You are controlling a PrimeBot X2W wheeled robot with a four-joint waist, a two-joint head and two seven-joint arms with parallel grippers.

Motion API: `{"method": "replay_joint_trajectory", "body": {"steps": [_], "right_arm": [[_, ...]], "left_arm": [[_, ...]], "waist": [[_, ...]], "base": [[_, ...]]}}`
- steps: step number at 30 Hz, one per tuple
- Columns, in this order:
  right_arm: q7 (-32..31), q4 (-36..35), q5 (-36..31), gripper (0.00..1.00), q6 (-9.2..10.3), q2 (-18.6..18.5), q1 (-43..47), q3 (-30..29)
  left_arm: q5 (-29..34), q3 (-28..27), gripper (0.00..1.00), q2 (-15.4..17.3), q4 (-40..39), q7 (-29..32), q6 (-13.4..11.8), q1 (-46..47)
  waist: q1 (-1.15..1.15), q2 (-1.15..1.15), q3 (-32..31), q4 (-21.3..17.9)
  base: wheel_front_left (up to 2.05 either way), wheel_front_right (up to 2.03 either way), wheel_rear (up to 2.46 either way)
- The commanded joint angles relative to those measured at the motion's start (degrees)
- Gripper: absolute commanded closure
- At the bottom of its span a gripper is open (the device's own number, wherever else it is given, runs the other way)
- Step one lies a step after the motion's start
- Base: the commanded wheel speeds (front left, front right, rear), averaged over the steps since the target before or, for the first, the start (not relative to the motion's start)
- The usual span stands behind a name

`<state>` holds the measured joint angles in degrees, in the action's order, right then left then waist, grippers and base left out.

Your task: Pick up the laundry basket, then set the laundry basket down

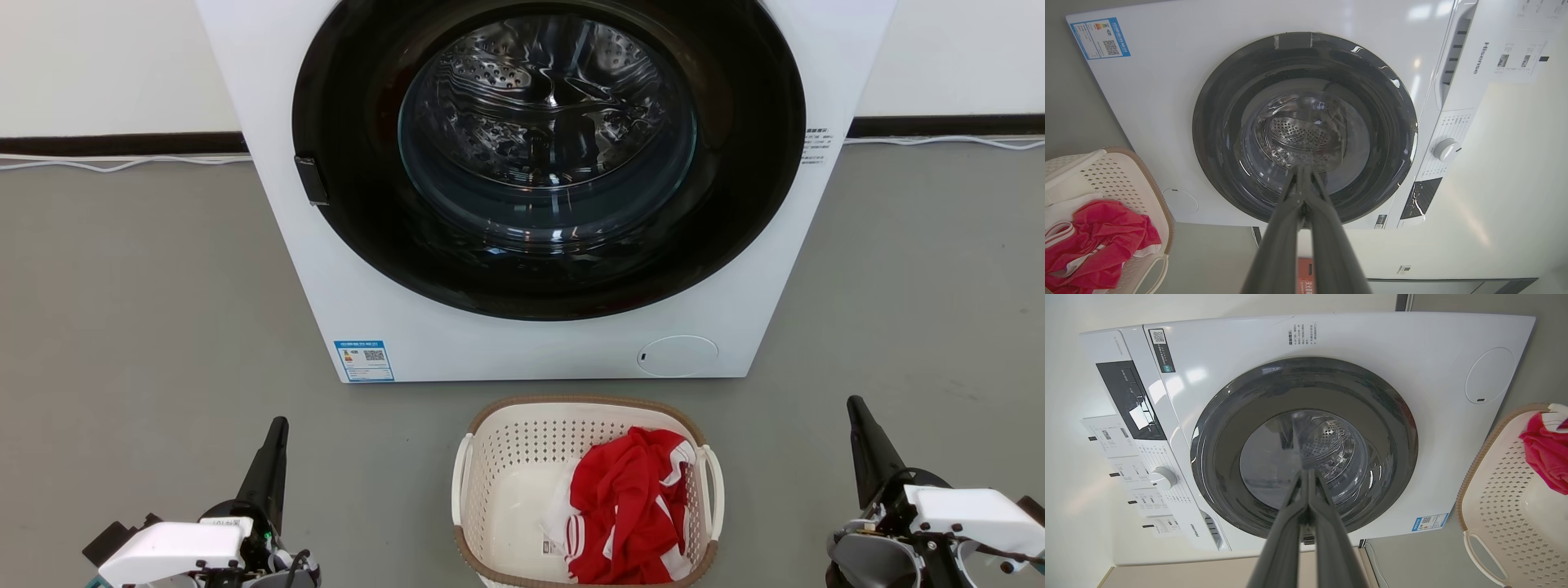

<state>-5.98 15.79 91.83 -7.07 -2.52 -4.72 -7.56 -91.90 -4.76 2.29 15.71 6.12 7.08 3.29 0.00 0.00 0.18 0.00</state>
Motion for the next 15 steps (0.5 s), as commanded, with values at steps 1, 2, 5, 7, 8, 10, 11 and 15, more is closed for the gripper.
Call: {"method": "replay_joint_trajectory", "body": {"steps": [1, 2, 5, 7, 8, 10, 11, 15], "right_arm": [[-0.5, -1.8, 0.4, 1.0, -0.42, -0.4, -1.5, 1.1], [-0.5, -1.8, 0.4, 1.0, -0.42, -0.4, -1.5, 1.1], [-0.5, -1.8, 0.4, 1.0, -0.42, -0.4, -1.5, 1.1], [-0.5, -1.8, 0.4, 1.0, -0.42, -0.4, -1.5, 1.1], [-0.5, -1.8, 0.4, 1.0, -0.42, -0.4, -1.5, 1.1], [0.0, 0.2, 0.0, 0.0, 0.0, 0.0, 0.1, 0.0], [0.0, 0.7, 0.0, 0.0, 0.02, 0.1, 0.2, 0.1], [0.3, 2.4, -0.1, 0.0, 0.02, 0.5, 1.5, 0.4]], "left_arm": [[-0.3, -1.7, 1.0, 0.6, -1.7, 0.3, 0.4, 2.9], [-0.3, -1.7, 1.0, 0.6, -1.7, 0.3, 0.4, 2.9], [-0.3, -1.7, 1.0, 0.6, -1.7, 0.3, 0.4, 2.9], [-0.3, -1.7, 1.0, 0.6, -1.7, 0.3, 0.4, 2.9], [-0.3, -1.7, 1.0, 0.6, -1.7, 0.3, 0.4, 2.9], [0.0, 0.0, 0.0, 0.0, 0.2, -0.1, 0.0, -0.1], [0.0, 0.0, 0.0, -0.1, 0.7, -0.1, 0.0, -0.4], [0.1, 0.2, 0.0, -0.6, 2.5, -0.4, 0.0, -1.9]], "waist": [[0.0, 0.0, 0.0, 0.0], [0.0, 0.0, 0.0, 0.0], [0.0, 0.0, 0.0, 0.0], [0.0, 0.0, 0.0, 0.0], [0.0, 0.0, 0.0, 0.0], [0.0, 0.0, 0.0, 0.0], [0.0, 0.0, 0.0, 0.0], [0.0, 0.0, 0.1, 0.0]], "base": [[0.0, 0.0, 0.0], [0.0, 0.0, 0.0], [0.0, 0.0, 0.0], [0.0, 0.0, 0.0], [0.0, 0.0, 0.0], [0.0, 0.0, 0.0], [0.0, 0.0, 0.0], [0.0, 0.0, 0.0]]}}
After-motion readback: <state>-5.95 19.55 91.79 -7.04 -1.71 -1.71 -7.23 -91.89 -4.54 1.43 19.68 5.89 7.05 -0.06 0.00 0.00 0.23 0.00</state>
